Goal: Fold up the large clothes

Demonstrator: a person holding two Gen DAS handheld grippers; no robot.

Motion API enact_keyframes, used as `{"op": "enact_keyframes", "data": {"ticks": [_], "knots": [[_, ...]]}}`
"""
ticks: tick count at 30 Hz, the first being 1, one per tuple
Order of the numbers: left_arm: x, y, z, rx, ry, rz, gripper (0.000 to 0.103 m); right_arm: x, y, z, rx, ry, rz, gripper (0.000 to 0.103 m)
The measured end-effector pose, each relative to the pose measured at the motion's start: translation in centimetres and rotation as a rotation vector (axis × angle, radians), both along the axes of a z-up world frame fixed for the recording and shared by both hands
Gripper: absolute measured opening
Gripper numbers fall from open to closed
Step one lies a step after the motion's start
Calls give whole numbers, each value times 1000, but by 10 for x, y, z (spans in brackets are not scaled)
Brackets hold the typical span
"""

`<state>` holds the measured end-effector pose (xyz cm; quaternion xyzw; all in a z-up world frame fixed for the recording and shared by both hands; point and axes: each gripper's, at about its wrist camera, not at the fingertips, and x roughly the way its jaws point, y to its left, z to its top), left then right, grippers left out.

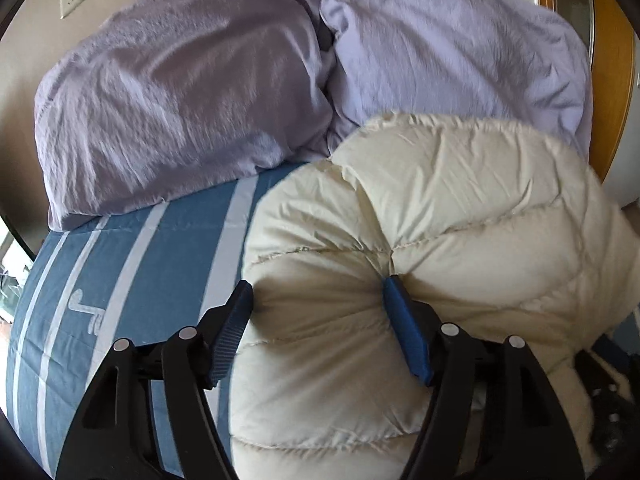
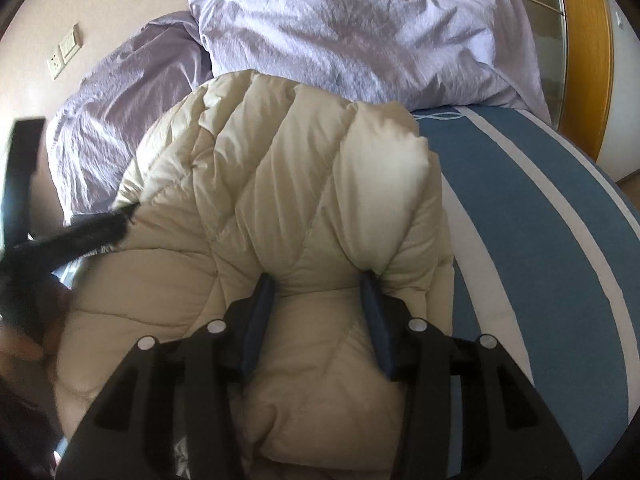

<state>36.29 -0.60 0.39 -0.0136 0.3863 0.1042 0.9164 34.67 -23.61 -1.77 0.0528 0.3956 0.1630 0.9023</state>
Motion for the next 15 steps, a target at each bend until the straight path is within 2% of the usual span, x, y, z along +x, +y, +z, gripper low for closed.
{"op": "enact_keyframes", "data": {"ticks": [4,6,8,15], "knots": [[0,-5,-9,15,1,-4,69,0,-2,8,5,8,-1,49],[0,-6,-11,15,0,-7,69,0,-2,17,16,14,-2,57],[0,-7,-12,18,1,-8,69,0,-1,28,25,9,-6,60],[1,-10,-16,31,1,-7,69,13,9,65,29,-42,-36,63]]}}
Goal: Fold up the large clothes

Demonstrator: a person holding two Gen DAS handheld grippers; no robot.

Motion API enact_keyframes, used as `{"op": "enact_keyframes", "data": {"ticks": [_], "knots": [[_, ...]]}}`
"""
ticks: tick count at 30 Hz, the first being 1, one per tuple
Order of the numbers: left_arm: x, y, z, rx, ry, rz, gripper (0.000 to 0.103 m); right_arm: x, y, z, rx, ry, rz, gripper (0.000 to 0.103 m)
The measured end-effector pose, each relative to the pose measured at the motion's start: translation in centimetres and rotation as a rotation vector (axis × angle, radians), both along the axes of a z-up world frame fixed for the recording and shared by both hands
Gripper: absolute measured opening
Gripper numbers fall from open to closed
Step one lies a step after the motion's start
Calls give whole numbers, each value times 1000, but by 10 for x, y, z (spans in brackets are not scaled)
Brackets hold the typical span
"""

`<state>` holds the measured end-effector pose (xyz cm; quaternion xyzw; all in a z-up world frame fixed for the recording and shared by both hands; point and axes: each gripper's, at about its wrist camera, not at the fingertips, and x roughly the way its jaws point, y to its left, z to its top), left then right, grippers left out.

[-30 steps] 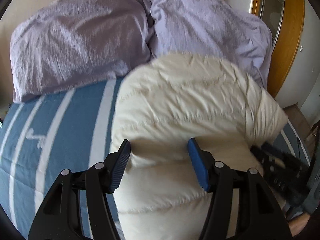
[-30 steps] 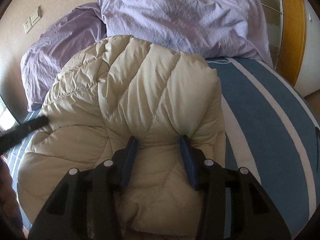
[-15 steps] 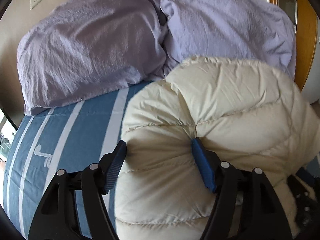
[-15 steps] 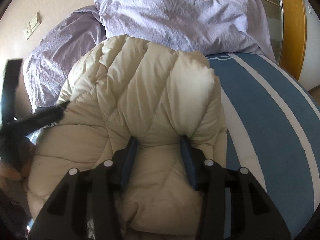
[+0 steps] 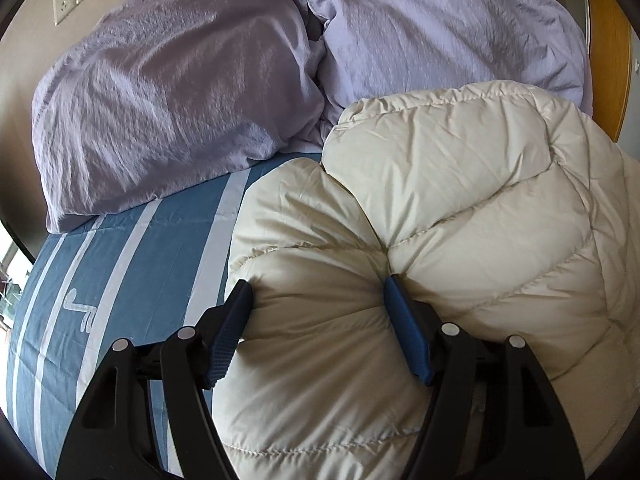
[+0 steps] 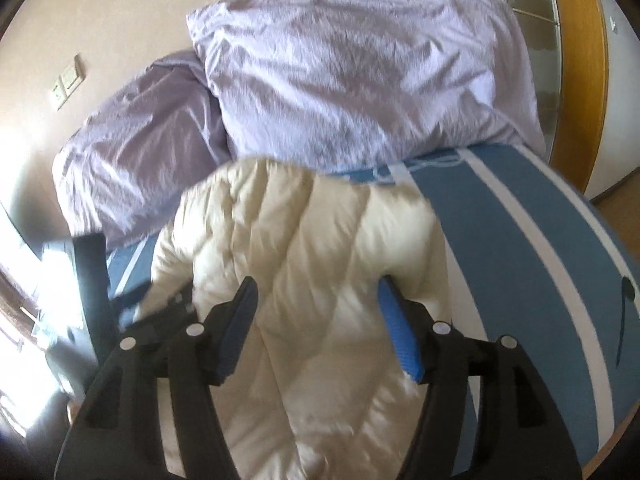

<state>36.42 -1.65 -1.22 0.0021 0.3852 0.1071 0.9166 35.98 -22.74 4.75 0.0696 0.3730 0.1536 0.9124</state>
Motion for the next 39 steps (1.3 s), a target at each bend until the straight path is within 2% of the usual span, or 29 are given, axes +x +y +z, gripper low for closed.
{"op": "enact_keyframes", "data": {"ticks": [5,11,17,21,39], "knots": [[0,0,0,7,1,1,69,17,13,15,-8,-41,-35,63],[0,0,0,2,-3,2,69,36,26,13,-58,-58,-65,63],[-1,2,0,-16,-12,6,70,47,25,-12,-94,-57,-76,64],[-2,3,0,-30,-18,4,71,52,20,-30,-84,-35,-82,65],[1,4,-5,-60,-33,8,74,68,20,-53,-108,20,-87,75]]}}
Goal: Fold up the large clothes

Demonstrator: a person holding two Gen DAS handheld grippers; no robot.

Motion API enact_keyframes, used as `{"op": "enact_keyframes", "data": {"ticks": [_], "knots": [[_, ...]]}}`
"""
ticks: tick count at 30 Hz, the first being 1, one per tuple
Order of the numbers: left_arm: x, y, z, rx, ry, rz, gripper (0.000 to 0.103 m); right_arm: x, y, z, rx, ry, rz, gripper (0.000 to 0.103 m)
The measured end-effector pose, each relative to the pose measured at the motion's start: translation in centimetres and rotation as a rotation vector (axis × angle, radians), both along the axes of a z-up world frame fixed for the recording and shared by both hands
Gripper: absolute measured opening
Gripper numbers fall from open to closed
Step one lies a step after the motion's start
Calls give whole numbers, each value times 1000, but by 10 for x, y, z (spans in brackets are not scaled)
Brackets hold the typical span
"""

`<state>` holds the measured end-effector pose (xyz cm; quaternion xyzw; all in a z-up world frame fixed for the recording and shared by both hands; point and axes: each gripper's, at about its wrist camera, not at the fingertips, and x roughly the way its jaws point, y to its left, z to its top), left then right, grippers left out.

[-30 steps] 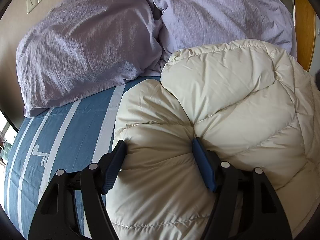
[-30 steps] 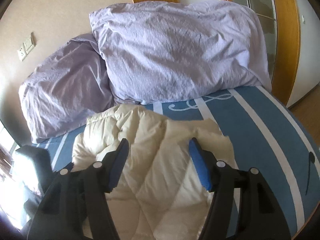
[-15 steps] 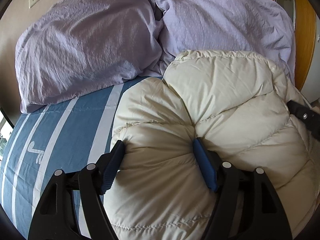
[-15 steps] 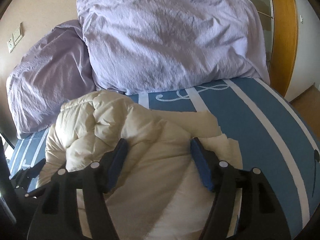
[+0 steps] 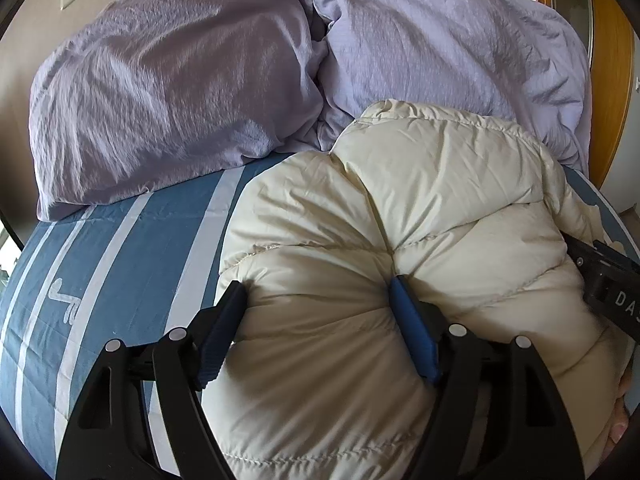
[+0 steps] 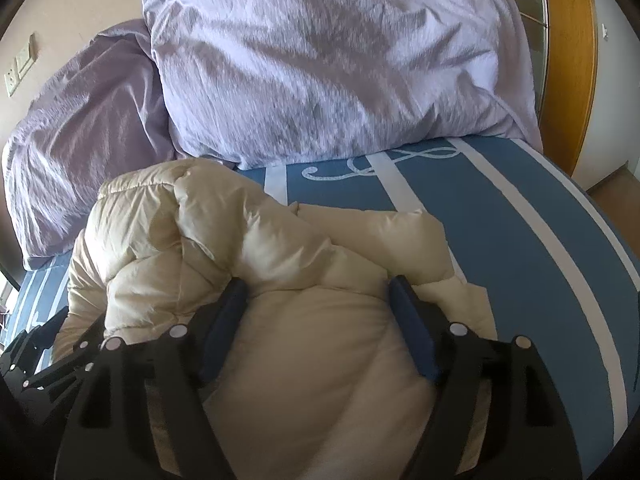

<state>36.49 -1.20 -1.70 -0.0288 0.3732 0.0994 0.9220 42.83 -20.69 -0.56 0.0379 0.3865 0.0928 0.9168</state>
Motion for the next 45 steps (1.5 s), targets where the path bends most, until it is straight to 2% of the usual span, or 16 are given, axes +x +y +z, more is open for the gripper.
{"op": "enact_keyframes", "data": {"ticks": [36,42,45], "knots": [[4,2,-5,-30,-10,16,81,13,6,-10,-22,35,-3,78],[1,11,-2,-75,16,31,88,14,-6,-4,58,72,29,79],[-10,24,6,-160,40,4,89,4,-25,12,122,66,52,79]]}}
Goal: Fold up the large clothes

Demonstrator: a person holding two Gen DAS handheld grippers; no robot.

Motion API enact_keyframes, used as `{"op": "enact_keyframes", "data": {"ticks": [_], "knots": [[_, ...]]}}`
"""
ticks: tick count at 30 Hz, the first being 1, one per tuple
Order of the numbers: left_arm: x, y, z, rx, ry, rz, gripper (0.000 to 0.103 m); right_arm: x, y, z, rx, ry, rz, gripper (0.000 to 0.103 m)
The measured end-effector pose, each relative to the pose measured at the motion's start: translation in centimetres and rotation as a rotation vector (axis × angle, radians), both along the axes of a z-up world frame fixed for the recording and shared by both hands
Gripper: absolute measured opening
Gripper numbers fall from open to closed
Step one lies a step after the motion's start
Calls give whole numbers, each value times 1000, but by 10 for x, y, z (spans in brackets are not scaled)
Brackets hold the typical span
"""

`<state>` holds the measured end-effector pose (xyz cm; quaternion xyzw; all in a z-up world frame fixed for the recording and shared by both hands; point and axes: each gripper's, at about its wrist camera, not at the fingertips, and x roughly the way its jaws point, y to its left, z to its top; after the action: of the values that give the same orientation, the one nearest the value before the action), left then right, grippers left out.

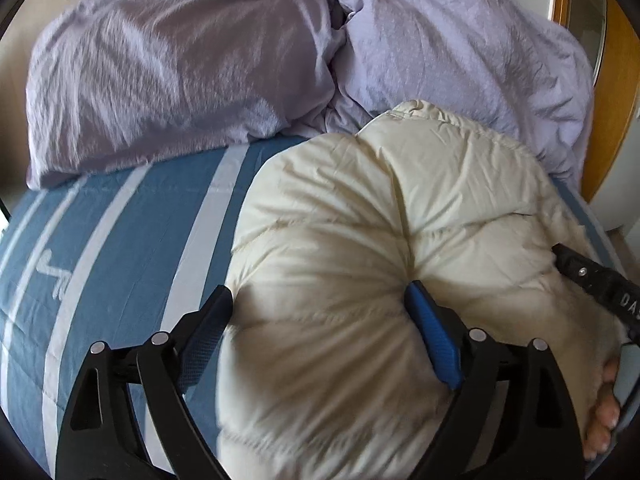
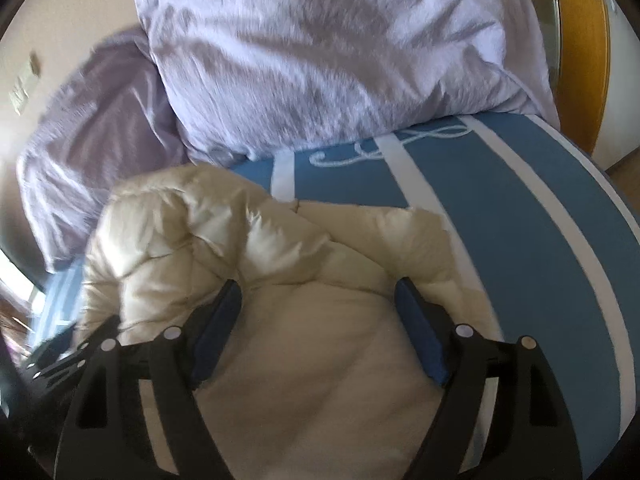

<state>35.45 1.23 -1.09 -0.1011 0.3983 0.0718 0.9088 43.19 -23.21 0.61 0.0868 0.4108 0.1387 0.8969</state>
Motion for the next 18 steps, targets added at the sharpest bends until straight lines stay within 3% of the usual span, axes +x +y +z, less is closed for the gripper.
{"op": "enact_keyframes", "data": {"ticks": [4,6,9,14,18], "knots": [[-19,26,10,-136,15,-25,89,-12,-34,20,93,2,24,90],[-24,39,15,-189,20,-29,89,-16,-49,23,80,15,19,99],[-29,56,17,-262,36,-37,89,-14,-62,18,68,62,21,99],[-31,71,5,-373,71,-41,89,-8,-76,-14,225,237,65,99],[-30,74,-6,-486,93,-49,89,-7,-72,-26,302,297,105,99]]}}
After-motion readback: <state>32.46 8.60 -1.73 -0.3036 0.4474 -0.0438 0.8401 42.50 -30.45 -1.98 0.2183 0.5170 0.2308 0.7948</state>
